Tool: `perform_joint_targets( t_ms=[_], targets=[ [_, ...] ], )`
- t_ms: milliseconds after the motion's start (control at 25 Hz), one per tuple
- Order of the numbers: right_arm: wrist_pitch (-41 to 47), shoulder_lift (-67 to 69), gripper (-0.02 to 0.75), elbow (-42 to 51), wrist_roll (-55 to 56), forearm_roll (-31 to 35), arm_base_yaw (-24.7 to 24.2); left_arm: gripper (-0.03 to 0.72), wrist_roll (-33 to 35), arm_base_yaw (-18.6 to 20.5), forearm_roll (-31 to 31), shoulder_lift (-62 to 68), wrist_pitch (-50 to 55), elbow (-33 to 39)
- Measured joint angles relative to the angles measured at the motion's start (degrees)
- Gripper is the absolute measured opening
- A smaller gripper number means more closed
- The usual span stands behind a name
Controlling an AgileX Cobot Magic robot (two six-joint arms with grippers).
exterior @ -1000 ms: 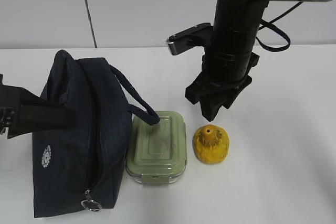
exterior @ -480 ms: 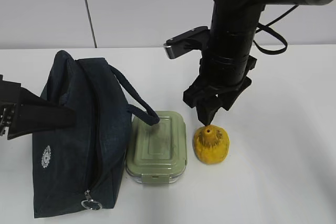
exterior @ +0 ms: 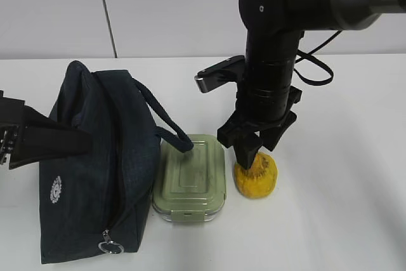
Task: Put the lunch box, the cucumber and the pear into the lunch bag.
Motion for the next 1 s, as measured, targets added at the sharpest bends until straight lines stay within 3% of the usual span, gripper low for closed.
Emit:
perform_joint_targets(
  t_ms=[240,720,1000],
  targets=[
    [0.0,1.2,0.453,0.0,0.0,0.0,0.0,-0.015,0.0,0.0,0.0,0.0,0.4,0.0],
    [-0.6,2.1,0.217,-0.5,-0.2,-1.2,0.0,-0.015,0.0,0.0,1.3,0.0,0.7,0.0],
    [-0.6,-0.1,0.204,-0.6,-0.4,-0.4,0.0,-0.015,0.0,0.0,1.7,0.0,0.7,-0.1]
  ],
)
